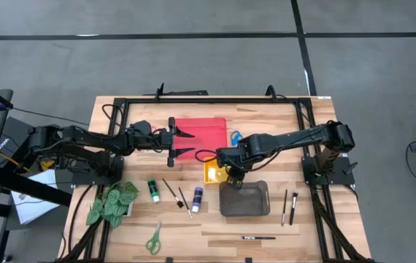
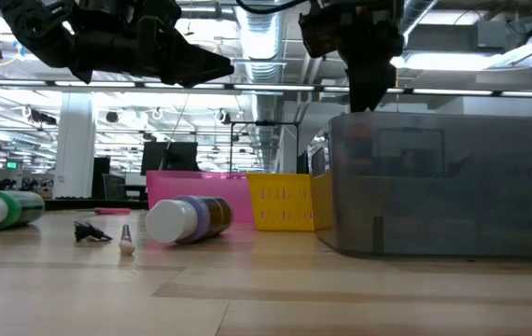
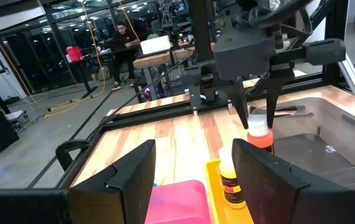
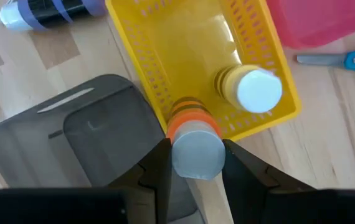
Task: Pick & Place Paint Supplies
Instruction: Put the orange paint bottle into the yellow bin
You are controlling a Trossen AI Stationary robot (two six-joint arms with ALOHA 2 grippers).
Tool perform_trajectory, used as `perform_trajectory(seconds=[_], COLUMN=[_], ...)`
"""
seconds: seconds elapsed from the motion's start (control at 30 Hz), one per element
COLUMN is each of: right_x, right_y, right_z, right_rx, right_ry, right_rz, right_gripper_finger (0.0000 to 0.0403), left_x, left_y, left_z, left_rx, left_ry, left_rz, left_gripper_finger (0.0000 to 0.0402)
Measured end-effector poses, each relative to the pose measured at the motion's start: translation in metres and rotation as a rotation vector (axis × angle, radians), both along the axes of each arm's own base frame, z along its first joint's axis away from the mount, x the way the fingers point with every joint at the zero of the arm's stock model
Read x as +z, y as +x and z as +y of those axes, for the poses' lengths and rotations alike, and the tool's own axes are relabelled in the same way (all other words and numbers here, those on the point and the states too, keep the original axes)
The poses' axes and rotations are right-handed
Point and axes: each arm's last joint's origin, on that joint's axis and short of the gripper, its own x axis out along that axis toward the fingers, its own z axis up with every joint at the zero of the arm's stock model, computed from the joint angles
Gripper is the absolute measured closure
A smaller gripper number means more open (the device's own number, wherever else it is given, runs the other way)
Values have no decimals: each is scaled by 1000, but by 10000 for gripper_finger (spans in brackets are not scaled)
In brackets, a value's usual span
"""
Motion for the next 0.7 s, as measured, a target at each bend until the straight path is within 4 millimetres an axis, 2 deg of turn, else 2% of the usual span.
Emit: perform_trajectory(seconds=[0.4,0.57,0.7], right_x=[0,-18,-21], right_y=[3,0,0], right_z=[0,0,1], right_rx=[7,-13,-18], right_ry=[4,34,38], right_rz=[-32,-9,-8], right_gripper_finger=[292,291,291], left_x=[0,0,0], left_y=[0,0,0], left_z=[0,0,0], left_rx=[0,0,0], left_ry=[0,0,0], left_rz=[0,0,0], left_gripper_finger=[198,198,198])
